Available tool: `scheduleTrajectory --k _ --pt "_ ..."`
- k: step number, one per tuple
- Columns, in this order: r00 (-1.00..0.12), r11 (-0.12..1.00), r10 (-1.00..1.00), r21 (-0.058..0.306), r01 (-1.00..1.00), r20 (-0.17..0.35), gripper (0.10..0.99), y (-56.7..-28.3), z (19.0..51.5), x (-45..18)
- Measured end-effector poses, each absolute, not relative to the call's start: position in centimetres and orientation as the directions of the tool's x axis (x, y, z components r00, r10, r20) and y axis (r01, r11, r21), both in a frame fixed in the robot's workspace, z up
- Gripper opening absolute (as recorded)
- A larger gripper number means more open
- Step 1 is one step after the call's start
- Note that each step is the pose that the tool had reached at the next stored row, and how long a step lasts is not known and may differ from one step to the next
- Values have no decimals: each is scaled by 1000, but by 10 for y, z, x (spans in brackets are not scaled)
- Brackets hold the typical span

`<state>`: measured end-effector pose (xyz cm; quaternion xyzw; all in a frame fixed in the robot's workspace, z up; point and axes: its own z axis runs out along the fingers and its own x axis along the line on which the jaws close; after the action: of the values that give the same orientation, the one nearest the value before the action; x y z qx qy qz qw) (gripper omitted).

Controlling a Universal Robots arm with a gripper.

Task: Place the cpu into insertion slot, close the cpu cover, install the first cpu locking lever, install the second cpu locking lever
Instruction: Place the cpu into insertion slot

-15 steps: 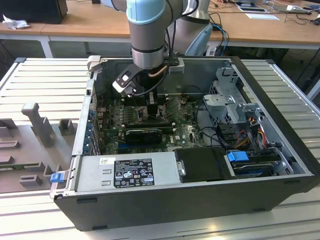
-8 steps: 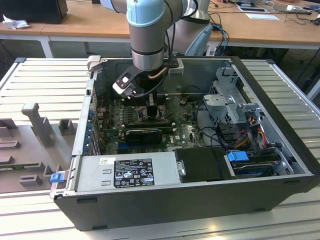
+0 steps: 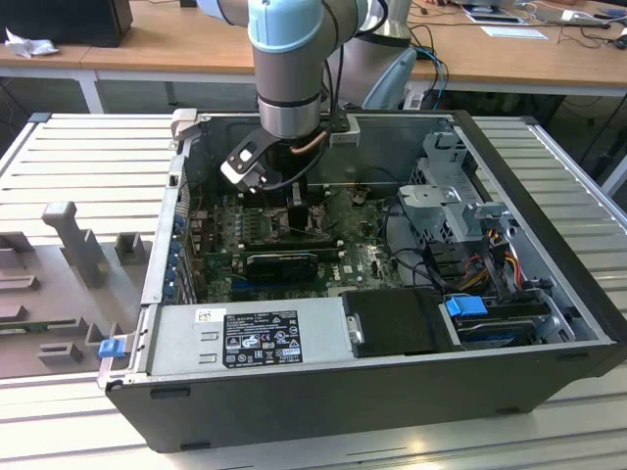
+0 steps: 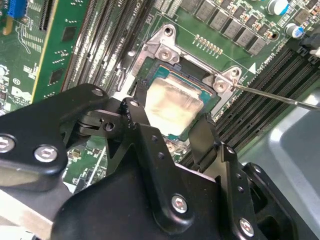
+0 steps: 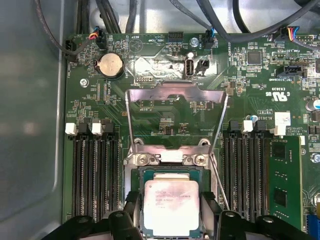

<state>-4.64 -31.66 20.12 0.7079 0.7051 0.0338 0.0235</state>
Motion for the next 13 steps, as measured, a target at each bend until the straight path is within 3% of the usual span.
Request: scheduleTrajectory --k 5,11,12,13 --pt "4 -5 1000 81 997 15 600 -316 208 -46" --pt "4 -5 1000 81 997 13 216 -317 210 -46" --pt "3 -5 1000 81 997 13 106 -317 211 -46" --pt "3 -4 1000 81 997 12 106 -317 212 -46"
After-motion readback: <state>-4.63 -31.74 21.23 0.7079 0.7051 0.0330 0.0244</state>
